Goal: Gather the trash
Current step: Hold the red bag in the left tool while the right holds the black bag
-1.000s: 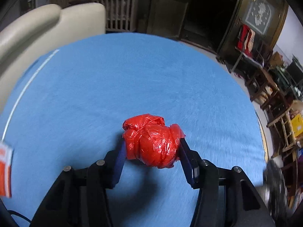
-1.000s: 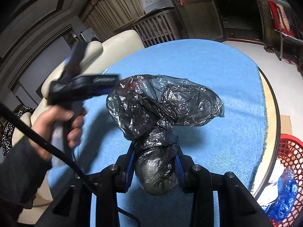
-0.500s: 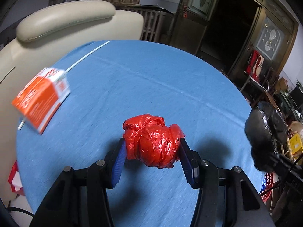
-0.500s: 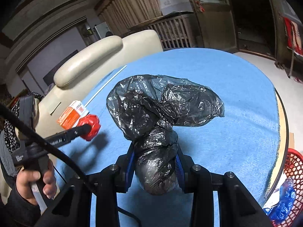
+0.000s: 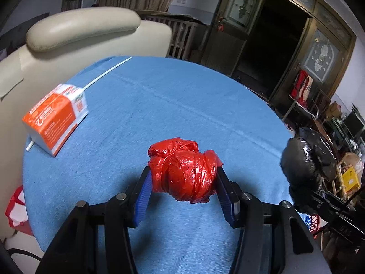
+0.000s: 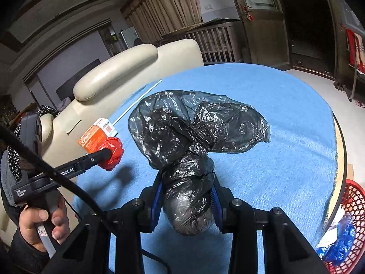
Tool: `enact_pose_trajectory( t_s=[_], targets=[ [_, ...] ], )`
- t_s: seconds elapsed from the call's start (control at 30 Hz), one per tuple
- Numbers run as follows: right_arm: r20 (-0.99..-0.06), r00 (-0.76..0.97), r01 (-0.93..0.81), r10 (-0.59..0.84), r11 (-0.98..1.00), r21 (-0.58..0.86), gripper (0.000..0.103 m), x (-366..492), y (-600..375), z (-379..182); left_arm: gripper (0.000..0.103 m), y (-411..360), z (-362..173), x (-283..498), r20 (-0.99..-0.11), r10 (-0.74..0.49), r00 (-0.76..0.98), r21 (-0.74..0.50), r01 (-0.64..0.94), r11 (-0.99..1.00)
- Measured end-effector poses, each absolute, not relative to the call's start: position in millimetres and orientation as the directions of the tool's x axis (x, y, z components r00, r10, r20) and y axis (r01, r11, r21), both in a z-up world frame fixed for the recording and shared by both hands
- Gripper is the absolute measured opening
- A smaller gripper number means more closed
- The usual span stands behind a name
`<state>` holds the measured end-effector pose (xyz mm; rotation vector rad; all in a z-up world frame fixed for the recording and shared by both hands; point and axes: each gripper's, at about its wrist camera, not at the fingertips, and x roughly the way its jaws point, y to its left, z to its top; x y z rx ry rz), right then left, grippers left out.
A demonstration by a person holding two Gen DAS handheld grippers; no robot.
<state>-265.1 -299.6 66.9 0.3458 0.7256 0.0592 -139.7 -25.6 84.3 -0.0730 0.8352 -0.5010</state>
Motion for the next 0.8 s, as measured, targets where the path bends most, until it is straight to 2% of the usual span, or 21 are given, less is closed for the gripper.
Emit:
enact_pose_trajectory(
  t_s=[0.23,0.47,0.8],
  targets=[
    [-0.629,0.758,0.087,0.175,0.928,0.363,0.039,-269.1,-318.6,62.7,0.056,-36.7,93.1,-148.2,-0.691,-0.451,0.564,-0.232,0.418,0.878],
    [-0.657,0.734,0.123,0.173,0.917,0.378,0.039,-268.6,-342.3,62.6,0.056,-46.1,94.7,-142.1,-0.740,-0.415,0.530,-0.203,0.413,0.888],
    [-0.640,0.752,0.132,0.159,0.915,0.382,0.039,-263.7,-345.9,59.8,0.056,-53.0,104.0,-154.4,-0.697,-0.392,0.600,-0.144,0.418,0.897]
  ],
)
